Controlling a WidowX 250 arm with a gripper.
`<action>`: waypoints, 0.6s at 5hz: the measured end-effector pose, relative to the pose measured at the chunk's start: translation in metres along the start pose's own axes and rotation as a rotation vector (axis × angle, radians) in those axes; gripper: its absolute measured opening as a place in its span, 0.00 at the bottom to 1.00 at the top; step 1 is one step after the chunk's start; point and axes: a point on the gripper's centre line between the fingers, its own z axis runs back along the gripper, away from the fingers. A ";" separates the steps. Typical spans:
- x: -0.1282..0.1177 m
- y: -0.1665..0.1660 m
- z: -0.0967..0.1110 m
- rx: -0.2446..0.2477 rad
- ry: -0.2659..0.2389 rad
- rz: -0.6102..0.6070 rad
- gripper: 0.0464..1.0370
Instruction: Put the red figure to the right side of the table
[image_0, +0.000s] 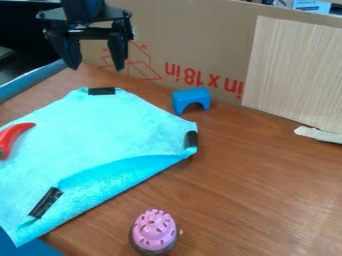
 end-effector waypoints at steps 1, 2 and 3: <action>-0.001 0.000 -0.006 0.002 0.018 -0.001 0.96; 0.000 0.007 -0.018 0.016 0.018 0.018 0.96; 0.005 0.026 -0.037 0.034 0.035 0.064 0.96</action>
